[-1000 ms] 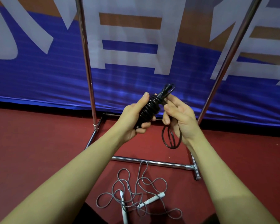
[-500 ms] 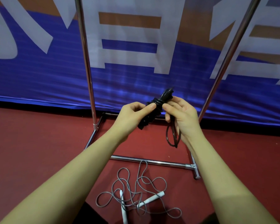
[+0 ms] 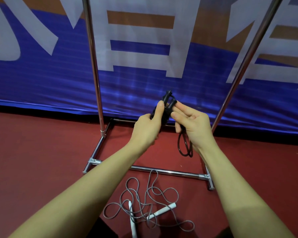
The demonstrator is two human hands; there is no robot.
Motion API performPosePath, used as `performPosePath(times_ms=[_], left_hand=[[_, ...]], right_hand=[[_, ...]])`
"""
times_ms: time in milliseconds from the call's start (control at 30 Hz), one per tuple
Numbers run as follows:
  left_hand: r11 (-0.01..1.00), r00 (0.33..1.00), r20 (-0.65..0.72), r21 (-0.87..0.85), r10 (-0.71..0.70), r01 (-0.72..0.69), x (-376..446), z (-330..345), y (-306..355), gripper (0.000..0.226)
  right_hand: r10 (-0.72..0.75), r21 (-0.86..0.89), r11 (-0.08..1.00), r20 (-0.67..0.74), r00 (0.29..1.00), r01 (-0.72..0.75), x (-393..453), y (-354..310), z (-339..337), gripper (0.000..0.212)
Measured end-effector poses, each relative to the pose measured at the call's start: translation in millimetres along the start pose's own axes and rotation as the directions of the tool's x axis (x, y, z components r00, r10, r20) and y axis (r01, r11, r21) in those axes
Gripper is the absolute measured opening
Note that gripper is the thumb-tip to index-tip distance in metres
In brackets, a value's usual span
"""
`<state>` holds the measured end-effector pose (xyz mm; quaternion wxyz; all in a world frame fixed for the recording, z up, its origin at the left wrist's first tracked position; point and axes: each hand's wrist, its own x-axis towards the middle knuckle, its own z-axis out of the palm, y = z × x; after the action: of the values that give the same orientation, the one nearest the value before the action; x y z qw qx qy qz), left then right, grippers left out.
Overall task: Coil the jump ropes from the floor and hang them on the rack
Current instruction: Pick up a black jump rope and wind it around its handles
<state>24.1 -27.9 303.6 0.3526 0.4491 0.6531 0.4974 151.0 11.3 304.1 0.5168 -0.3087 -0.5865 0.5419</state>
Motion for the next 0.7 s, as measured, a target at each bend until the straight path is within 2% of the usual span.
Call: performPosePath(times_ms=[100, 233, 367, 400, 467, 533, 567, 633, 700], left_hand=[[0.982, 0.987, 0.141, -0.159, -0.076, 0.099, 1, -6, 3, 0.069], [0.964, 0.923, 0.383, -0.228, -0.040, 0.137, 2, -12, 5, 0.065], [0.951, 0.814, 0.577, -0.280, 0.056, 0.133, 2, -19, 6, 0.022], [0.947, 0.799, 0.599, -0.287, 0.056, 0.148, 1, -20, 6, 0.020], [0.939, 0.802, 0.596, -0.295, 0.038, 0.174, 0, -20, 3, 0.036], [0.951, 0.843, 0.538, -0.273, 0.027, 0.144, 1, -19, 0, 0.053], [0.965, 0.873, 0.486, -0.245, 0.043, 0.089, 1, -19, -1, 0.053], [0.986, 0.928, 0.353, -0.152, 0.121, -0.071, 6, -20, -4, 0.036], [0.986, 0.955, 0.251, -0.094, 0.155, -0.135, 9, -21, -6, 0.022]], right_hand=[[-0.030, -0.022, 0.999, 0.019, 0.999, 0.031, 0, -3, -4, 0.043], [-0.036, -0.057, 0.998, 0.069, 0.997, 0.040, 0, -6, -11, 0.043], [-0.004, 0.099, 0.995, 0.155, 0.988, -0.011, 3, -4, -18, 0.047], [0.006, 0.115, 0.993, 0.159, 0.987, -0.024, 3, -4, -19, 0.048], [0.024, 0.145, 0.988, 0.141, 0.990, -0.044, 3, -3, -19, 0.052], [0.027, 0.185, 0.982, 0.120, 0.992, -0.049, 4, -2, -18, 0.049], [0.019, 0.195, 0.980, 0.119, 0.993, -0.042, 5, -2, -18, 0.045], [-0.004, 0.155, 0.988, 0.122, 0.993, -0.015, 5, -2, -17, 0.038], [-0.008, 0.105, 0.994, 0.116, 0.993, -0.004, 5, -2, -16, 0.040]])
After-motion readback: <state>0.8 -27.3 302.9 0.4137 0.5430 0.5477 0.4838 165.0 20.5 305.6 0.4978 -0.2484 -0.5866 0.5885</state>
